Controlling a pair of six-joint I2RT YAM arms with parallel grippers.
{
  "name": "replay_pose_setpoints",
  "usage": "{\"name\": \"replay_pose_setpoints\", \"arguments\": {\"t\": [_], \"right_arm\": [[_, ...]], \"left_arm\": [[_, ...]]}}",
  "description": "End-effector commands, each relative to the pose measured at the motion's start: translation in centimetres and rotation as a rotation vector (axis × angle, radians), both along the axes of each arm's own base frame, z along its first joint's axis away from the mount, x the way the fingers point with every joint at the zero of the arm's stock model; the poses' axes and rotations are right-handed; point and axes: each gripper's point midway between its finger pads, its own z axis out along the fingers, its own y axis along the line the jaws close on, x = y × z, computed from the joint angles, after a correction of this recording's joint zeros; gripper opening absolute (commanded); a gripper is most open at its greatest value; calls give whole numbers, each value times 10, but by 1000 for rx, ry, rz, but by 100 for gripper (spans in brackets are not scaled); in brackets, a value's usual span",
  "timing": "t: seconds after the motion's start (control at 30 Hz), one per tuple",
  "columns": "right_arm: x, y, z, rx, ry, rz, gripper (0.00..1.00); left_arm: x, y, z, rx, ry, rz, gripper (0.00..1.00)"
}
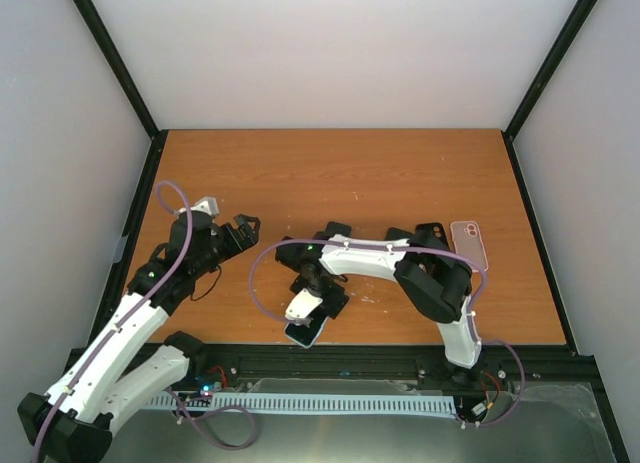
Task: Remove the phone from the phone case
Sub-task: Pick up the phone at the center of the board, then adjust the phone.
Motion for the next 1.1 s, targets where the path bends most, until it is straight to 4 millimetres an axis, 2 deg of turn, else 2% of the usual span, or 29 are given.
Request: {"name": "replay_pose_setpoints", "arguments": {"t": [0.0,0.13,0.23,0.3,0.33,0.4,0.47,0.6,0.7,0.8,0.9,1.0,1.07], "right_arm": [[-26,-23,-14,-133,85,-22,89],[-25,-27,-24,-159,60,-91,75],[-25,-28,-27,-118,33,-168,77],[-32,-32,-26,-107,53,-206,79],[-35,-34,-27,-104,63,-230,77],[-40,-40,-28,-117,81,-281,65],[-41,-43,-24,-117,107,-345,58],[-31,-39,9,-4,175,-508,51],[-9,-38,48,131,223,-669,46],[12,-49,76,247,272,-825,43],[34,-66,93,347,270,-975,40],[58,-82,110,459,246,-1129,39],[75,-92,119,518,209,-1231,39]], "left_arm": [[1,-1,10,-23,-44,-10,100],[0,-3,6,-37,-38,-18,100],[-1,-4,4,-39,-32,-22,99],[-2,-3,3,-37,-31,-22,100],[-2,-4,3,-36,-32,-24,100],[-2,-3,4,-33,-35,-26,100],[-1,-4,3,-27,-37,-29,100],[2,-7,0,-26,-32,-44,99],[5,-12,-5,-33,-22,-57,100],[10,-23,-8,-66,-31,-101,99],[13,-45,-7,-121,-58,-202,93],[12,-74,7,-215,-117,-352,77],[11,-86,12,-270,-131,-411,75]]}}
